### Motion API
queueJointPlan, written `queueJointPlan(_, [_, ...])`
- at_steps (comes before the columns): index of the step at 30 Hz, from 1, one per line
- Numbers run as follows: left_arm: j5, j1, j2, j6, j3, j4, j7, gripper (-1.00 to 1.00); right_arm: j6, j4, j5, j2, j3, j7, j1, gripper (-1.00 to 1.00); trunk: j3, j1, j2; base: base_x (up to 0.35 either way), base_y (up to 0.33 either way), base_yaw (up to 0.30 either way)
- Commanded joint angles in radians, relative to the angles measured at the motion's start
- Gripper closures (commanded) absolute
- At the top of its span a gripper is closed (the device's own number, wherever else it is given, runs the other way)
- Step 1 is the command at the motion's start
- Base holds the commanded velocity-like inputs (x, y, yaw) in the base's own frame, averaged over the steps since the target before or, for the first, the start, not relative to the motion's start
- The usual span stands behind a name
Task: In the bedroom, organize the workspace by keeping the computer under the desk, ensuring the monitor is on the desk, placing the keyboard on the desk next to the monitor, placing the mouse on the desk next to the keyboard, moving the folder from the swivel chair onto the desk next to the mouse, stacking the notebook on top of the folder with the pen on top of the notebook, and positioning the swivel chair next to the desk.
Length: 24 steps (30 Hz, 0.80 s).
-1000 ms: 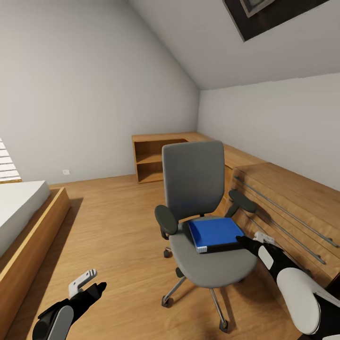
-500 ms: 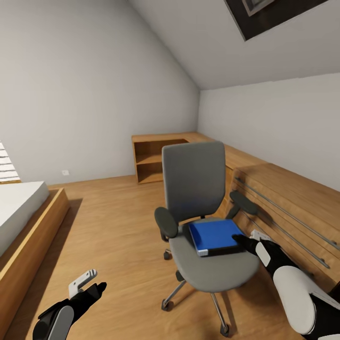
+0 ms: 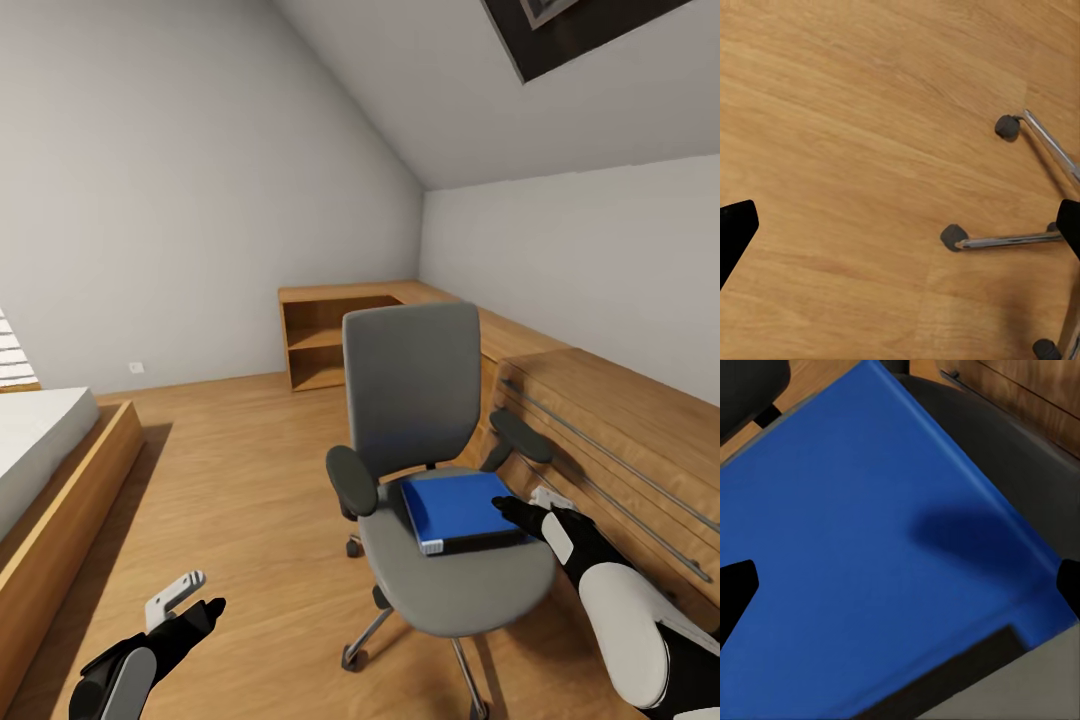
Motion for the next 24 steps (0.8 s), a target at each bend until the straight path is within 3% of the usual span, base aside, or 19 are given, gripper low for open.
queueJointPlan(1, [0.011, -0.001, -0.001, 0.004, 0.001, -0.001, 0.009, -1.00, 0.005, -0.001, 0.002, 0.000, -0.006, 0.005, -0.001, -1.00, -0.001, 0.000, 0.000, 0.032, 0.000, 0.000])
queueJointPlan(14, [0.010, -0.001, 0.000, 0.004, 0.001, -0.001, 0.009, -1.00, 0.005, 0.001, 0.003, 0.000, -0.006, 0.006, -0.001, -1.00, -0.001, 0.000, 0.000, 0.018, 0.000, 0.000])
queueJointPlan(24, [0.010, -0.001, 0.000, 0.004, 0.000, -0.001, 0.012, -1.00, 0.003, 0.001, 0.008, 0.000, -0.005, 0.004, 0.000, -1.00, -0.001, 0.000, 0.000, 0.174, 0.000, 0.000])
